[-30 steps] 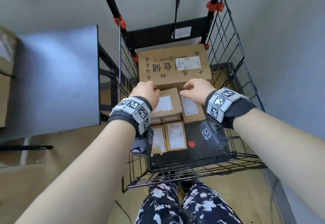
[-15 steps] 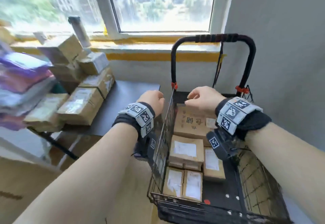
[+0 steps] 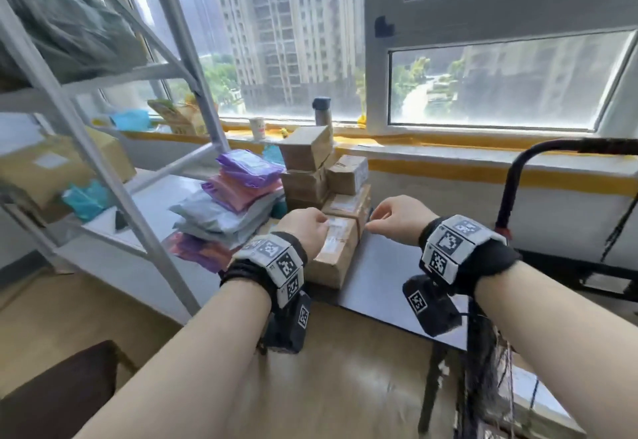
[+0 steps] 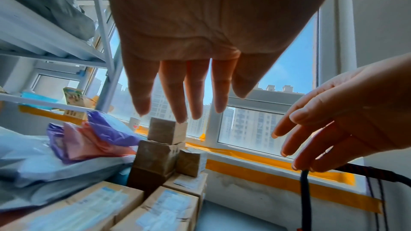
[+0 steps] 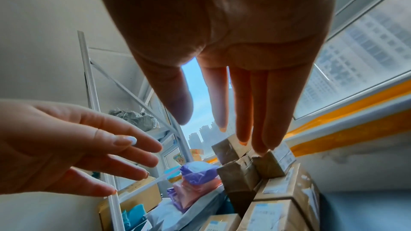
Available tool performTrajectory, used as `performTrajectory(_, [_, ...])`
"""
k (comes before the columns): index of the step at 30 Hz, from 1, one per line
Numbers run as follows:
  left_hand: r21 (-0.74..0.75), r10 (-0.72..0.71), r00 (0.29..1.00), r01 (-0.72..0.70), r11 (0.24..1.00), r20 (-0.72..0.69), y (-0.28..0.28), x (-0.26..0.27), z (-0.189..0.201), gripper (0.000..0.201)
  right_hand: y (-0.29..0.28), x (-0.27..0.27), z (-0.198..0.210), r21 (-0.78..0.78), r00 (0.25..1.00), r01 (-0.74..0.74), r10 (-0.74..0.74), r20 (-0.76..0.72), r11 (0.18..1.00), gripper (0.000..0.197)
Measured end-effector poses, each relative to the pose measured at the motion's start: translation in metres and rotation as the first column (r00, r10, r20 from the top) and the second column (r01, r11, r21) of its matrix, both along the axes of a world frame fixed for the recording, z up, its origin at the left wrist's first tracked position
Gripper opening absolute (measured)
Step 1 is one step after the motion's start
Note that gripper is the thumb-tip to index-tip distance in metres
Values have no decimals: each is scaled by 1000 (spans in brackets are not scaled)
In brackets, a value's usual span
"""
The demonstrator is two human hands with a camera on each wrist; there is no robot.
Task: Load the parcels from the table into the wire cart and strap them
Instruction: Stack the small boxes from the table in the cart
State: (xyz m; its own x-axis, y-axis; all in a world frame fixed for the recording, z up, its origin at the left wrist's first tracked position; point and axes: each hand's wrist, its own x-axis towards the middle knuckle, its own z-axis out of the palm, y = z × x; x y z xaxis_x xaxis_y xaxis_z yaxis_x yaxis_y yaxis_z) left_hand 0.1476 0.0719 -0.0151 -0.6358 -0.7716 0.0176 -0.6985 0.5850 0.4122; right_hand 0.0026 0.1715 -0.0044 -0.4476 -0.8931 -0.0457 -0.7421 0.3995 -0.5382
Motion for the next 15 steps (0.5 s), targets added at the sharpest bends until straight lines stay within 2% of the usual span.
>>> performTrajectory(7, [69,19,999,-22,997,45,-78,53,-27,35,-70,44,-30,94,998,38,-43,52,995,33])
performTrajectory(10, [106,37,998,-43,993,58,-107,53,-50,38,-92,42,-50,130,995,69,-79,66,989,32])
performTrajectory(15, [153,51,987,-75,985,155,-151,40,-84,45,-138,26,-90,174,985,111,-132,112,978,35])
